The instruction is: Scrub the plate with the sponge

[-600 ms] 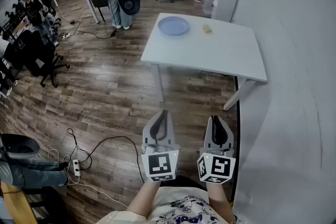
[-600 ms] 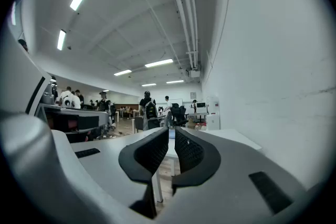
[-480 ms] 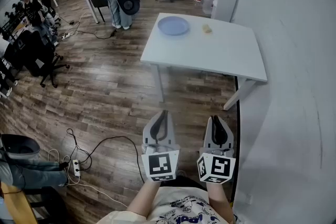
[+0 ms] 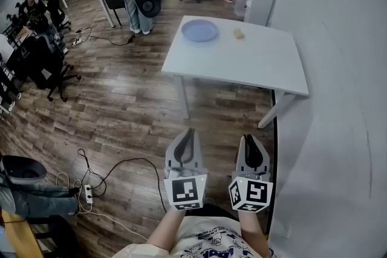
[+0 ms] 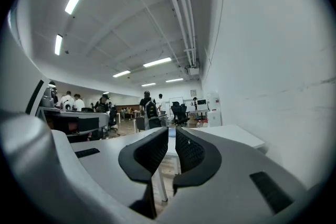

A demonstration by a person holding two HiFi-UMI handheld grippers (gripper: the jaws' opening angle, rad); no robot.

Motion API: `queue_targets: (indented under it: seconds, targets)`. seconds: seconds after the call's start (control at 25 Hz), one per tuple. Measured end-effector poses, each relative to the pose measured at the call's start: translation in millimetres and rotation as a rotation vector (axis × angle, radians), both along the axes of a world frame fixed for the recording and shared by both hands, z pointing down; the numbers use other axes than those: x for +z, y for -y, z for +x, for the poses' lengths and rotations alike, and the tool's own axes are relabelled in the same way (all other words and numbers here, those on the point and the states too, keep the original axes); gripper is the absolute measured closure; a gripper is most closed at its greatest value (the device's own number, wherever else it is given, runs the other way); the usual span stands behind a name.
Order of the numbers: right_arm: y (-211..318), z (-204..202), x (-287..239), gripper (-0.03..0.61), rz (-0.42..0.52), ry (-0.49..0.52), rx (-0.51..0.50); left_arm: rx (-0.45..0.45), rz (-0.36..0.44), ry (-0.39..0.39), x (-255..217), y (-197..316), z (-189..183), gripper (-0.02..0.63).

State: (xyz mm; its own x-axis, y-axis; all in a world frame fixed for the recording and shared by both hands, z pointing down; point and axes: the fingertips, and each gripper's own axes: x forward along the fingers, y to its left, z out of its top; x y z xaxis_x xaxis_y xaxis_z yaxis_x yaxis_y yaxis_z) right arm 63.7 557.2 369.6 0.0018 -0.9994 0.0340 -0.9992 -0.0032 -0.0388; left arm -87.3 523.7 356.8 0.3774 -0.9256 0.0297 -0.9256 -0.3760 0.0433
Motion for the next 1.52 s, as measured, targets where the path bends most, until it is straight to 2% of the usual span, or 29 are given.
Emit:
queue_targets:
  seconds: [0.32, 0.6, 0.88, 1.08, 1.52]
  targets:
    - [6.6, 17.6, 7.4, 0.529, -0.01, 0.03, -0.018, -0.021, -0.014, -0.004, 6.6, 2.3, 11.7, 0.594]
    - [10.5, 20.7, 24.6, 0.528, -0.049, 0.065, -0.054, -0.054, -0.062, -0.011, 23.5, -1.6, 9.9, 0.594]
    - [32.2, 24.0, 39.5, 0.528, -0.086, 0.079, -0.06, -0.064, -0.093, -0.029, 32.7, 20.8, 12.9, 0.594]
    - [62.9, 32.1, 48.0, 0.529, -0.1, 0.086, -0.049, -0.05, -0.104, -0.032, 41.7, 54.6, 21.5, 0.594]
    - [168.7, 50.6, 33.5, 0.528, -0.085, 0.046, -0.009, 0.025, -0.093, -0.062, 30.0, 176.3, 52.4, 0.594]
